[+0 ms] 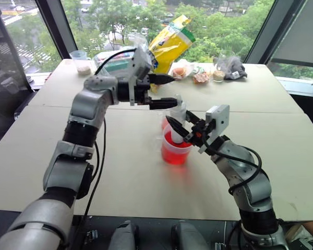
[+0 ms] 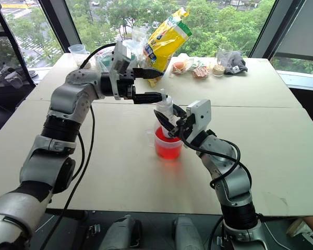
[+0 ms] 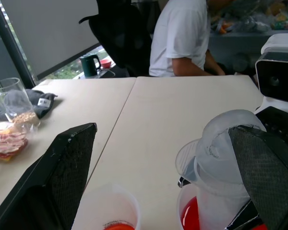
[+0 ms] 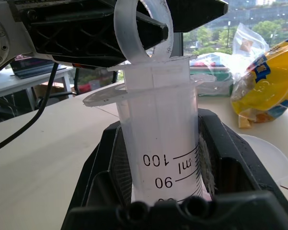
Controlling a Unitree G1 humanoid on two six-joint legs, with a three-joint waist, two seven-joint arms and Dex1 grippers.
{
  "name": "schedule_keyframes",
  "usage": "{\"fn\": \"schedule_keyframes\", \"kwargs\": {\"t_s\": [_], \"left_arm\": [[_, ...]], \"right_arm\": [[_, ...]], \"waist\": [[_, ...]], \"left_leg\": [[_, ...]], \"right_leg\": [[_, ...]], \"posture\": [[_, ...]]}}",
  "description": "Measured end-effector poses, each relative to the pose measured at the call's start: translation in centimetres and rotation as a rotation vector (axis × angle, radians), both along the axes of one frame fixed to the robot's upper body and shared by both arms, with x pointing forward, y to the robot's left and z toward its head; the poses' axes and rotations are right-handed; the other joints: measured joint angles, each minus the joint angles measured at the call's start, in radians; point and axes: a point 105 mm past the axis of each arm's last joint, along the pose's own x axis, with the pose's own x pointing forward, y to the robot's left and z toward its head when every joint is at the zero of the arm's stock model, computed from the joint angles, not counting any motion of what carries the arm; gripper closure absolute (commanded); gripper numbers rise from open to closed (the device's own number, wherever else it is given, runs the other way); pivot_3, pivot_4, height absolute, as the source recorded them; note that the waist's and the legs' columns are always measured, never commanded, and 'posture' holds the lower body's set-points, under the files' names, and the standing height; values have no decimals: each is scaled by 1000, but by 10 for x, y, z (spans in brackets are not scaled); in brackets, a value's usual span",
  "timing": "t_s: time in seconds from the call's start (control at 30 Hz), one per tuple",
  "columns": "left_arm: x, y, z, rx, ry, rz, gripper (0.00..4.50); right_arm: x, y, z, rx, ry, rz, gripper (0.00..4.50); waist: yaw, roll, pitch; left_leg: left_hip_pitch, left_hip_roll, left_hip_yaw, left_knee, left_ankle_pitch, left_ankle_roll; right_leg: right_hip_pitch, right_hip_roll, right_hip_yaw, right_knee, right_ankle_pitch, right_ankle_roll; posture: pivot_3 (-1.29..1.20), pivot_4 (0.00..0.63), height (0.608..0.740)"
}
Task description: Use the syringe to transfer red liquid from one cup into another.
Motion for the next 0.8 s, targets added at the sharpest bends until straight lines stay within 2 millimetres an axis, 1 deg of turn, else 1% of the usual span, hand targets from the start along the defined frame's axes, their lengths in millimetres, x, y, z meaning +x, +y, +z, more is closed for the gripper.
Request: {"fn": "schedule_keyframes", "kwargs": {"t_s": [0.17,0.2,0.23,0.27,0.53,0.8], "left_arm": [[-5,-11,-2,-8,12,-48,3350],[-6,-12,-3,-9,14,-57,3931],[-8,-14,-3,-9,16,-68,4377],[-9,-15,-3,-12,18,-75,4452],[-10,-16,-3,-32,68,-80,4452],[-6,-16,-6,-30,114,-49,4452]], "right_arm": [[0,-2,1,3,1,-9,3032],[1,-2,1,5,1,-14,3032],[1,-3,1,7,2,-20,3032],[1,-4,1,7,4,-23,3032],[0,-3,1,51,26,1,3032],[6,-2,-10,88,55,28,3032]], "waist": [[0,0,0],[0,0,0],[0,0,0],[0,0,0],[0,0,0],[-1,0,0]], "left_leg": [[0,0,-1,0,0,0],[0,0,-1,0,0,0],[0,0,-1,0,0,0],[0,0,-1,0,0,0],[0,0,-1,0,0,0],[0,0,-1,0,0,0]], "right_leg": [[0,0,0,0,0,0],[0,0,0,0,0,0],[0,0,0,0,0,0],[0,0,0,0,0,0],[0,0,0,0,0,0],[0,0,0,0,0,0]], "posture": [[0,150,740],[0,150,740],[0,150,740],[0,150,740],[0,150,740],[0,150,740]]}}
